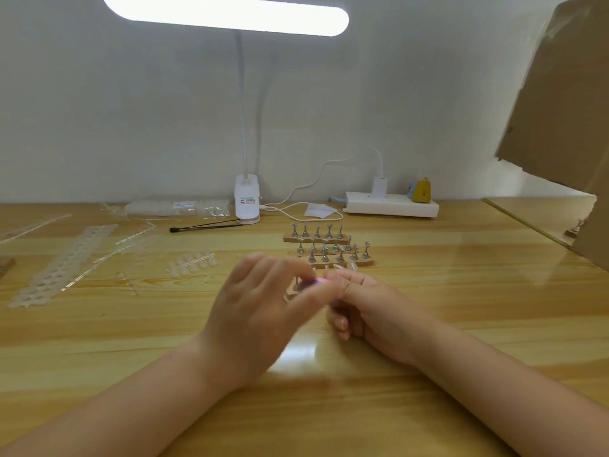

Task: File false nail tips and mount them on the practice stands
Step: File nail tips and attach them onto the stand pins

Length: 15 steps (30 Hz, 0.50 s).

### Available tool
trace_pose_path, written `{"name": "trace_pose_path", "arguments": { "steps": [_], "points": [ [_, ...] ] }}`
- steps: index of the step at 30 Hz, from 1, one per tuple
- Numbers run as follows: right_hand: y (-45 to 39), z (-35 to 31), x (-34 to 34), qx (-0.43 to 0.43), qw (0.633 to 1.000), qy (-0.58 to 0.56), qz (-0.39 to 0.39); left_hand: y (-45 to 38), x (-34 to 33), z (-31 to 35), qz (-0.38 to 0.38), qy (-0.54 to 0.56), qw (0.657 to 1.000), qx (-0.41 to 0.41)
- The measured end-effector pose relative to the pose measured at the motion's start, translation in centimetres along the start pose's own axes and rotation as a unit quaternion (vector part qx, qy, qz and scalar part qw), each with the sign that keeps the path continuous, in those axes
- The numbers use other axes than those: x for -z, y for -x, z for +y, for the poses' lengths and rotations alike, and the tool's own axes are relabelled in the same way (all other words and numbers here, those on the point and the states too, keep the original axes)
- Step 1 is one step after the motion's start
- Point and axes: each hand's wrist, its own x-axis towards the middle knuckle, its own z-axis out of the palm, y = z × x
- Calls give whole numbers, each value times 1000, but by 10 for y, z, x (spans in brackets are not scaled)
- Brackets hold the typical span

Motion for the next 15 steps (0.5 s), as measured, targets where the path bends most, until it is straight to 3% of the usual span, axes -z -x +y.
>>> {"name": "trace_pose_path", "arguments": {
  "steps": [3, 8, 13, 15],
  "points": [
    [0, -1, 0, 1, 999, -31, 11, 2, 2, -10, -22, -19, 996, 89],
    [0, 0, -1, 4, 1000, 5, -14, -3, 2, 5, 47, 33, 998, -10],
    [1, -2, 0, 1, 1000, -25, -1, -1, 2, -8, 6, -23, 997, 75],
    [0, -1, 0, 0, 1000, -27, -5, -2, 3, -7, 38, -9, 998, 43]
  ]
}}
